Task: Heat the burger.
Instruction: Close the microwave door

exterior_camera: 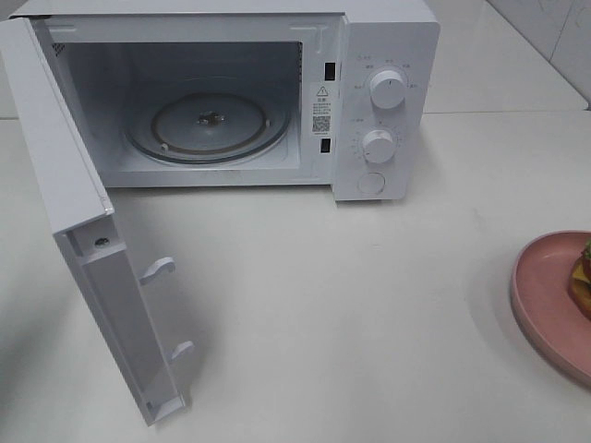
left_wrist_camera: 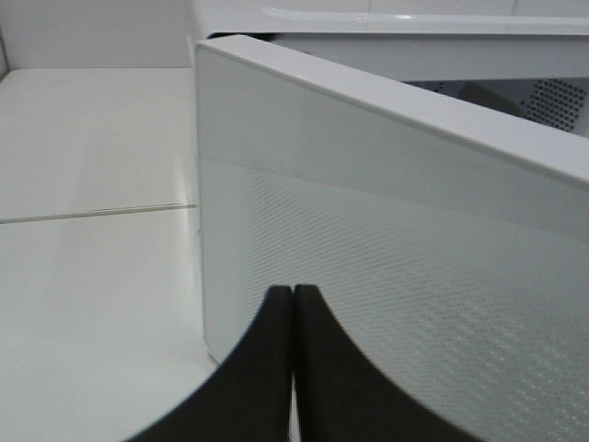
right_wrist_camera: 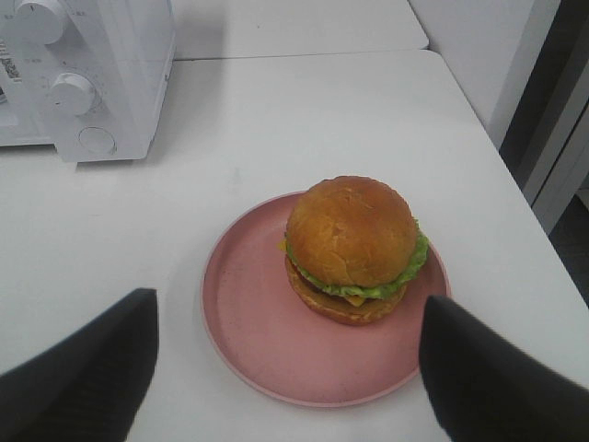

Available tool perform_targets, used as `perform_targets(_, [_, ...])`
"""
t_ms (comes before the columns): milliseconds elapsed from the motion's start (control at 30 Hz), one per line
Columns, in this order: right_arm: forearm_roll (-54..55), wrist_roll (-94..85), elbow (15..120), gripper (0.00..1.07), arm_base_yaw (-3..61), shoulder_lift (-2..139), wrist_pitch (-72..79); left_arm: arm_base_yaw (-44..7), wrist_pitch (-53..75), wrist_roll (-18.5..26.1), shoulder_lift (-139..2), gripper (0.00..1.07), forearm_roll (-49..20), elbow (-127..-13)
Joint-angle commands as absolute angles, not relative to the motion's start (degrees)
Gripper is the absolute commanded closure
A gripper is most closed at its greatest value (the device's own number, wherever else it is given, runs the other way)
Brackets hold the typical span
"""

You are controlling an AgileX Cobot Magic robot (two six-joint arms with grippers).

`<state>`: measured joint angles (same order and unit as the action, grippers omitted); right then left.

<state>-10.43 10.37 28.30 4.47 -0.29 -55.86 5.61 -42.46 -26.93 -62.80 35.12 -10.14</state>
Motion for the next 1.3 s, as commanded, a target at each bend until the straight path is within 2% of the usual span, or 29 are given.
perform_targets(33, [-10.37, 9.63, 28.02, 0.31, 4.01, -1.78, -55.29, 1.95, -44.63, -27.39, -66.29, 1.07, 37.13, -11.75])
perform_targets(67, [-10.37, 9.63, 28.02, 0.31, 4.01, -1.78, -55.29, 1.95, -44.63, -27.39, -66.29, 1.07, 37.13, -11.75])
perform_targets(133, [-10.37, 9.63, 28.02, 0.31, 4.01, -1.78, -55.29, -1.49, -44.63, -26.53, -69.44, 1.07, 36.38, -12.55])
perform_targets(233, [-10.37, 9.63, 28.02, 0.31, 4.01, -1.78, -55.29, -2.64, -44.63, -25.95, -70.59, 1.07, 35.58, -12.83])
perform_targets(300, [-10.37, 9.63, 28.02, 0.31, 4.01, -1.78, -55.29, -5.84, -45.03, -24.35, -73.57, 1.07, 32.14, -12.89])
perform_targets(333, [-10.37, 9.63, 28.02, 0.31, 4.01, -1.78, -55.29, -5.84, -45.03, -24.35, -73.57, 1.07, 32.14, -12.89])
perform_targets(400, [-10.37, 9.63, 28.02, 0.31, 4.01, -1.78, -55.29, -10.20, -45.95, -18.62, -76.55, 1.07, 26.59, -12.89])
perform_targets(433, [-10.37, 9.63, 28.02, 0.31, 4.01, -1.78, -55.29, -10.20, -45.95, -18.62, -76.55, 1.07, 26.59, -12.89])
perform_targets(500, [-10.37, 9.63, 28.02, 0.31, 4.01, -1.78, -55.29, -13.01, -49.39, -15.87, -78.38, 1.07, 21.66, -12.89])
perform_targets(667, [-10.37, 9.63, 28.02, 0.31, 4.01, -1.78, -55.29, -17.36, -54.09, -14.21, -81.88, 1.07, 15.81, -13.29])
perform_targets(900, [-10.37, 9.63, 28.02, 0.31, 4.01, -1.78, -55.29, -22.29, -54.03, -12.26, -86.12, 1.07, 12.26, -16.27])
perform_targets(1133, [-10.37, 9.63, 28.02, 0.31, 4.01, -1.78, -55.29, -28.36, -53.97, -9.11, -91.67, 1.07, 2.64, -21.49])
perform_targets(1300, [-10.37, 9.63, 28.02, 0.31, 4.01, -1.78, -55.29, -31.17, -53.97, -8.25, -94.19, 1.07, -1.60, -24.81])
